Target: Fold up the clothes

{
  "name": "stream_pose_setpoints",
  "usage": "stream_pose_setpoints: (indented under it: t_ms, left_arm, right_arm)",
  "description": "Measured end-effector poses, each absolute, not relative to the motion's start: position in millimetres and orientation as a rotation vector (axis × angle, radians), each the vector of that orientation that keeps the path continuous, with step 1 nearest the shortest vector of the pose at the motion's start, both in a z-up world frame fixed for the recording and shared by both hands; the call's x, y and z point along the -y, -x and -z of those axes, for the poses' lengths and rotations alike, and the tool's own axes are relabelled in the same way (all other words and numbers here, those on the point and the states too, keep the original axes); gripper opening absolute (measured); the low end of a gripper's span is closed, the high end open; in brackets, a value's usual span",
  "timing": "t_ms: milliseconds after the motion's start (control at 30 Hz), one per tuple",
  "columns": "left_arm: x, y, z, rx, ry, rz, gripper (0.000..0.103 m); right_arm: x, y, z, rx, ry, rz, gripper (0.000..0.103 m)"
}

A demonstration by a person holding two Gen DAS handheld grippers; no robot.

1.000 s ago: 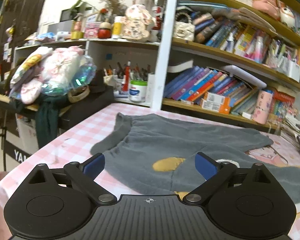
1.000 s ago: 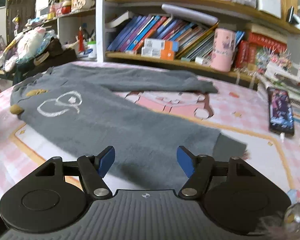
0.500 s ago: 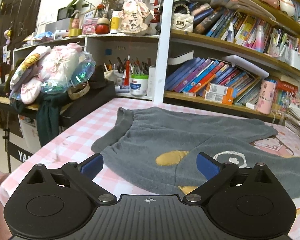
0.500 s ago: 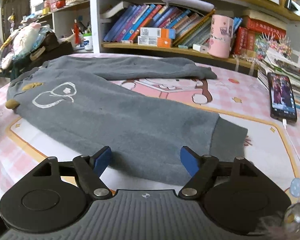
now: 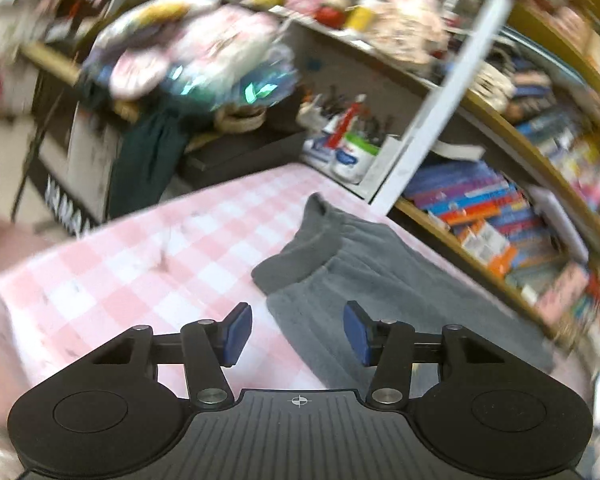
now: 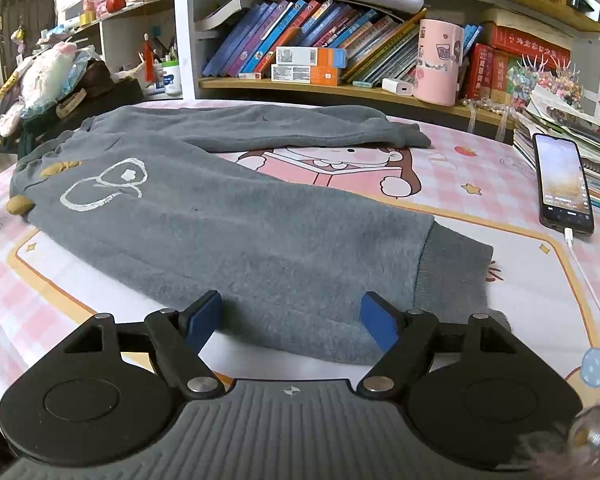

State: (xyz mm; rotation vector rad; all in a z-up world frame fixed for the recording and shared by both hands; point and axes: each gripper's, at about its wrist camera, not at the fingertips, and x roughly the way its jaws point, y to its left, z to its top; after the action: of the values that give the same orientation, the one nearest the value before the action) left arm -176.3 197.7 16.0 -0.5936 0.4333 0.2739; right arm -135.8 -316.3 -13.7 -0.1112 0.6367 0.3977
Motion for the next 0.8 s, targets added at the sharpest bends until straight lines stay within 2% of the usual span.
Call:
stream_pose_setpoints:
  t_ms: [200, 300, 367, 433, 567, 800]
  left_arm:
    - [-203.8, 133.0, -3.9, -0.499, 0.628, -0.308, 0.048]
    - [-206.4, 119.2, -0.4, -0.522, 0.639, -0.345, 0.035]
    - [-209.6, 117.1, 4.0, -0.531, 0.66, -0.345, 0.018]
    - [-214.2, 122.0, 8.4, -0.519, 0.682, -0.323, 0.014]
    - [-225.7, 142.6, 14.2, -0.467, 0.738, -0.324, 0.014]
    - [-220.2, 147.6, 13.2, -0.471, 0.672, -0.328, 0.014]
  right_arm:
    - [321.6, 133.7, 14.0, -0.642, 0.111, -0.396, 0.075]
    - [323.6, 133.2, 14.3, -0.643, 0.11, -0.401, 0.075]
    - [324.5, 133.1, 14.6, -0.642, 0.109, -0.404, 0.075]
    - [324.9, 133.1, 14.8, -0.642, 0.108, -0.405, 0.075]
    - [325.0, 132.2, 15.5, -0.64, 0.108, -0.405, 0.075]
    - [327.3, 129.4, 17.1, -0.634, 0.112, -0.408, 0.075]
